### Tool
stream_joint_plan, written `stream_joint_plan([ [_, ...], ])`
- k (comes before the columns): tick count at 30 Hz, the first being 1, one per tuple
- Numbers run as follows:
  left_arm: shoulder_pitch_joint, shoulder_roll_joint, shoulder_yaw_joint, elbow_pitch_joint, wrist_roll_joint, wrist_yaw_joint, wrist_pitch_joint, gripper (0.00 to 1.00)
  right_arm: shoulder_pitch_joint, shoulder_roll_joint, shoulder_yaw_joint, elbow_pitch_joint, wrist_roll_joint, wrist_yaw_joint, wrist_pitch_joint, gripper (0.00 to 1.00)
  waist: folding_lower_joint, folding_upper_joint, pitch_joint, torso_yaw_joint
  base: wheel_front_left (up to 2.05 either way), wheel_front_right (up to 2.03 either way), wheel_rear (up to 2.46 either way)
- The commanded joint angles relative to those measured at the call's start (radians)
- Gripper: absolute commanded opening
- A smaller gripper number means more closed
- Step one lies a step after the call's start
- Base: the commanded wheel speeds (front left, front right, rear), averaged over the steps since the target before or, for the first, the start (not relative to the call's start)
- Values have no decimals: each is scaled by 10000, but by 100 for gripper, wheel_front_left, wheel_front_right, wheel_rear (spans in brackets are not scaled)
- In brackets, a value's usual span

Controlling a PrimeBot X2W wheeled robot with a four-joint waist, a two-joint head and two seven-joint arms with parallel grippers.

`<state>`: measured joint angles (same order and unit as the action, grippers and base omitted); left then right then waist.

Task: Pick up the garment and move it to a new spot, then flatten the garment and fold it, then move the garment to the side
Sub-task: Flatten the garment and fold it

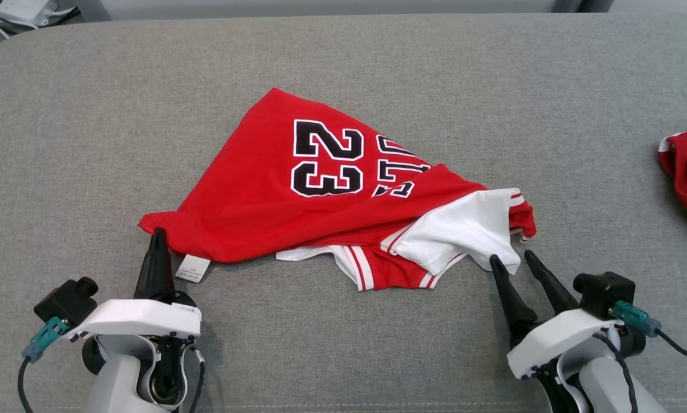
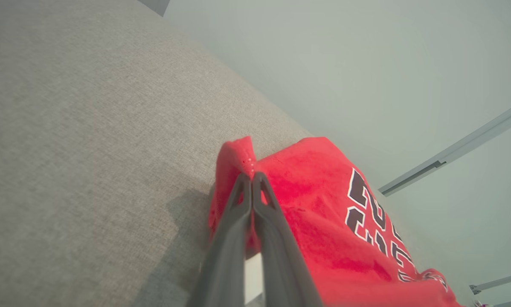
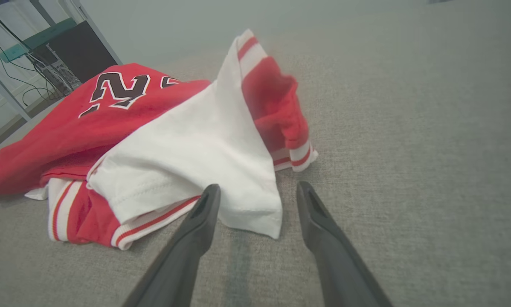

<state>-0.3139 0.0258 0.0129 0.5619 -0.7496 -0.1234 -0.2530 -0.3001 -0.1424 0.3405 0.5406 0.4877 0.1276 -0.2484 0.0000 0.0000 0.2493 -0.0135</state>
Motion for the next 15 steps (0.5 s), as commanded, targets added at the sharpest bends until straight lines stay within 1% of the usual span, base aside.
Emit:
stream_joint_plan([
  [1, -295, 246, 200, -244, -79, -66, -87, 0, -199, 23, 211, -100, 93, 31, -134, 89, 0, 0, 71, 68, 0, 0, 0],
  [3, -320, 246, 185, -262, -99, -67, -87, 0, -241, 30, 193, -99, 134, 31, -134, 87, 0, 0, 135, 103, 0, 0, 0],
  [6, -336, 246, 163, -286, -99, -68, -87, 0, -275, 39, 117, -64, 234, 31, -134, 70, 0, 0, 205, 123, 0, 0, 0],
  [7, -335, 246, 156, -294, -104, -69, -87, 0, -286, 39, 107, -47, 263, 31, -134, 63, 0, 0, 222, 123, 0, 0, 0],
  [8, -335, 245, 152, -299, -104, -69, -87, 0, -296, 66, 80, 14, 384, 31, -134, 53, 0, 0, 250, 112, 0, 0, 0],
  [9, -334, 245, 155, -301, -103, -70, -87, 0, -304, 76, 75, 28, 429, 31, -134, 50, 0, 0, 261, 99, 0, 0, 0],
  [10, -334, 245, 155, -302, -99, -70, -87, 0, -307, 87, 57, 48, 470, 31, -134, 42, 0, 0, 271, 85, 0, 0, 0],
  [12, -350, 245, 149, -300, -100, -71, -87, 0, -310, 94, 36, 85, 546, 31, -134, 40, 0, 0, 293, 61, 0, 0, 0],
  [13, -360, 245, 148, -299, -103, -71, -87, 0, -318, 97, 37, 96, 578, 31, -134, 33, 0, 0, 299, 46, 0, 0, 0],
  [14, -369, 245, 143, -300, -108, -71, -87, 0, -328, 98, 44, 94, 603, 31, -134, 20, 0, 0, 303, 32, 0, 0, 0],
  [15, -377, 245, 140, -302, -111, -71, -87, 0, -331, 114, 24, 61, 665, 31, -134, 3, 0, 0, 309, 16, 0, 0, 0],
])
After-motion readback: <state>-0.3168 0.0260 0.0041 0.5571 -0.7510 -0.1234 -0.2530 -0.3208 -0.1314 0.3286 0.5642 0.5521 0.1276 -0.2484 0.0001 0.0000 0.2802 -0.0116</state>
